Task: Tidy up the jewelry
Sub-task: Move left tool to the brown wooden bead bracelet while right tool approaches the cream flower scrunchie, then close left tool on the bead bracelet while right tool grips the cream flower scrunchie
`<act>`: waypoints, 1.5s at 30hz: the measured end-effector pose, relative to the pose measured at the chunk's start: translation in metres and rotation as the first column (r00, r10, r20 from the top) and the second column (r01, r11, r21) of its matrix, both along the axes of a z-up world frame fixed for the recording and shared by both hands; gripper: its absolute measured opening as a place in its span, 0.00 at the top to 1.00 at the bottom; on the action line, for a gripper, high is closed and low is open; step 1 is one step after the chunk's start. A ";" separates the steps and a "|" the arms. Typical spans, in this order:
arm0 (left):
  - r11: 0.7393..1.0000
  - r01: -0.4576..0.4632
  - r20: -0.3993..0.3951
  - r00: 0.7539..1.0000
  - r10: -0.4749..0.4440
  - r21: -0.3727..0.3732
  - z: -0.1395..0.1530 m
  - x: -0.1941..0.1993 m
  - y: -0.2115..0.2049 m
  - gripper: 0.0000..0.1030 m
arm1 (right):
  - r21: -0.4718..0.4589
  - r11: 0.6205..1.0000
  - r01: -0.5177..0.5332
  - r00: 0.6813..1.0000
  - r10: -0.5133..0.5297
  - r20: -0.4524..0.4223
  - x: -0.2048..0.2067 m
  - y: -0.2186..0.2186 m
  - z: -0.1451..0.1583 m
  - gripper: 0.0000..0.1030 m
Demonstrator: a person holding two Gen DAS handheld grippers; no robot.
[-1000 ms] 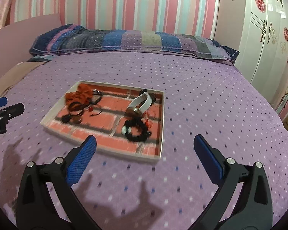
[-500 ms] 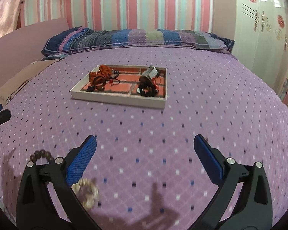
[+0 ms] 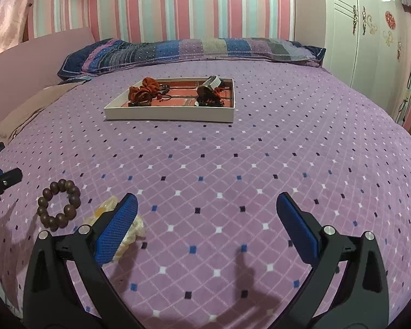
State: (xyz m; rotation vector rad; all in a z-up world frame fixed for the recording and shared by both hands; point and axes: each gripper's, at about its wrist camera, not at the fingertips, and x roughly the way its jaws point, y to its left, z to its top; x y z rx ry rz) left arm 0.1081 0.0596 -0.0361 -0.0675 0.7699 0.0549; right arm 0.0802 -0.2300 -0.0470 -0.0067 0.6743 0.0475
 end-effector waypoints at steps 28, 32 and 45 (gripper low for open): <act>0.998 0.063 -0.072 0.995 -0.062 0.008 -0.042 0.022 -0.004 0.05 | -0.039 0.998 -0.050 0.994 0.046 -0.099 0.011 0.034 -0.049 0.05; 0.995 0.095 -0.077 0.992 -0.097 -0.039 -0.046 0.023 -0.005 0.05 | -0.039 0.997 -0.071 0.992 0.066 -0.105 0.012 0.038 -0.052 0.09; 0.996 0.094 -0.114 0.989 -0.094 -0.003 -0.060 0.039 -0.015 0.44 | -0.053 0.990 -0.128 0.985 0.121 -0.124 0.020 0.055 -0.061 0.67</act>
